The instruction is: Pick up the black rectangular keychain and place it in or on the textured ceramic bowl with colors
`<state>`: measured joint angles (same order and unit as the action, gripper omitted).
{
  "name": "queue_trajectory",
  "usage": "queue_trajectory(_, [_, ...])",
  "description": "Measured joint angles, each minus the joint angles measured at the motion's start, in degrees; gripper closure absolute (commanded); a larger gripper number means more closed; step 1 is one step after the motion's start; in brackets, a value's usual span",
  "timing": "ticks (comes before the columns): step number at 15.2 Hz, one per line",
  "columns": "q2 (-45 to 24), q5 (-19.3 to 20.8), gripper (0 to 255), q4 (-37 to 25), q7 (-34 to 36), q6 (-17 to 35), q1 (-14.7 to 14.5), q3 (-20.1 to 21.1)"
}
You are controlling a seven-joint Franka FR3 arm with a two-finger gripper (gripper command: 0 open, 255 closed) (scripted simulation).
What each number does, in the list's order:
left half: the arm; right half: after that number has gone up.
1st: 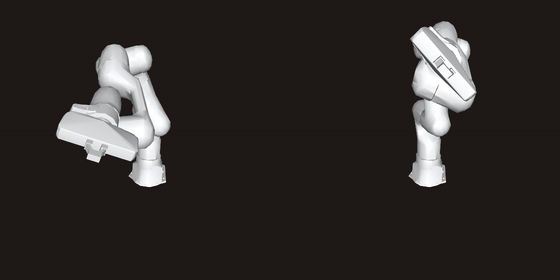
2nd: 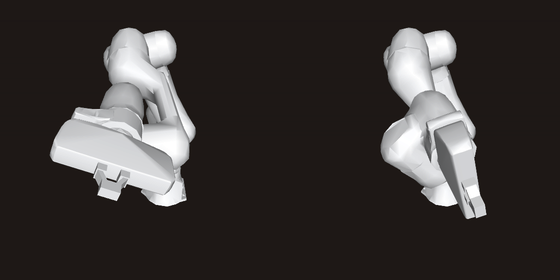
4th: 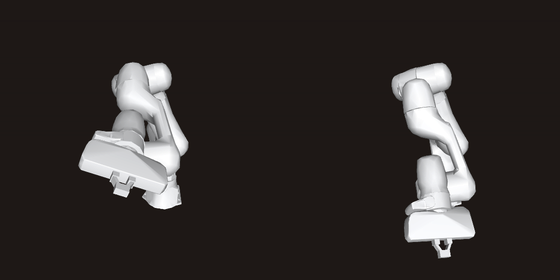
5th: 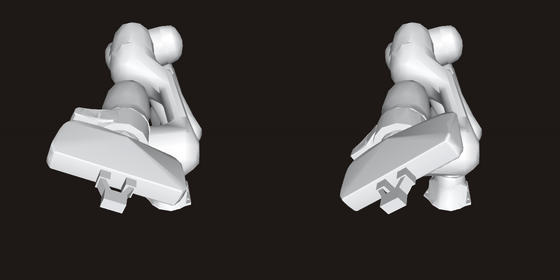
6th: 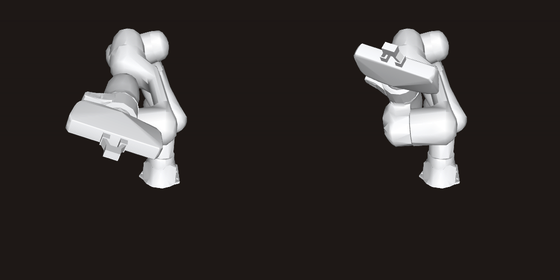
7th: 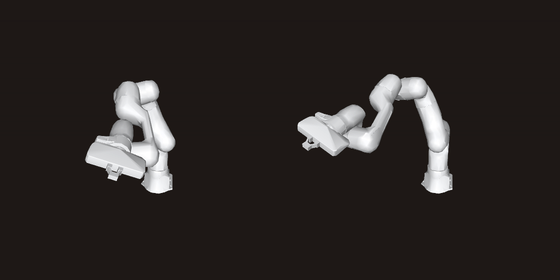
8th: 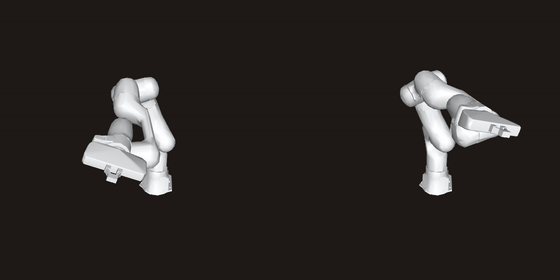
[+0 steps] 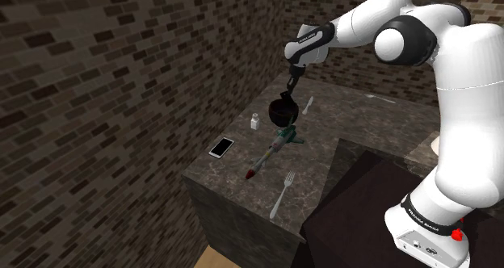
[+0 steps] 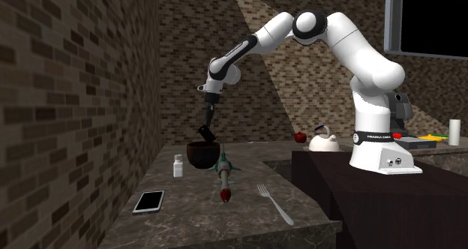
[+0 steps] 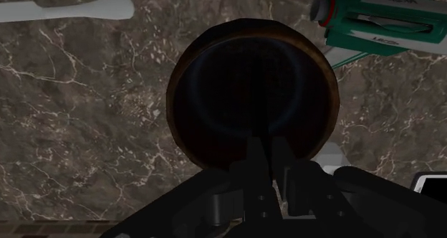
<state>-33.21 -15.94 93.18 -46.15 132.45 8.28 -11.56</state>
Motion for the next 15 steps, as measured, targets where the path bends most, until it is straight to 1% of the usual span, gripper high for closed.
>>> queue_trajectory(2, [-0.01, -0.01, 255, 0.01, 0.00, 0.03, 0.00, 0.00])
queue_trajectory(3, [-0.01, -0.01, 0, 0.01, 0.00, 0.03, 0.00, 0.00])
queue_trajectory(9, [-0.01, -0.01, 0, 0.01, 0.00, 0.04, 0.00, 0.01])
queue_trajectory(11, [0.99, 0.37, 0, -0.65, 0.22, -1.59, 0.02, -0.27])
queue_trajectory(13, [3.49, 1.06, 0, -0.27, 0.65, -3.65, -0.24, -0.72])
queue_trajectory(15, [4.31, 1.25, 0, -0.15, 0.69, -4.33, -0.23, -0.89])
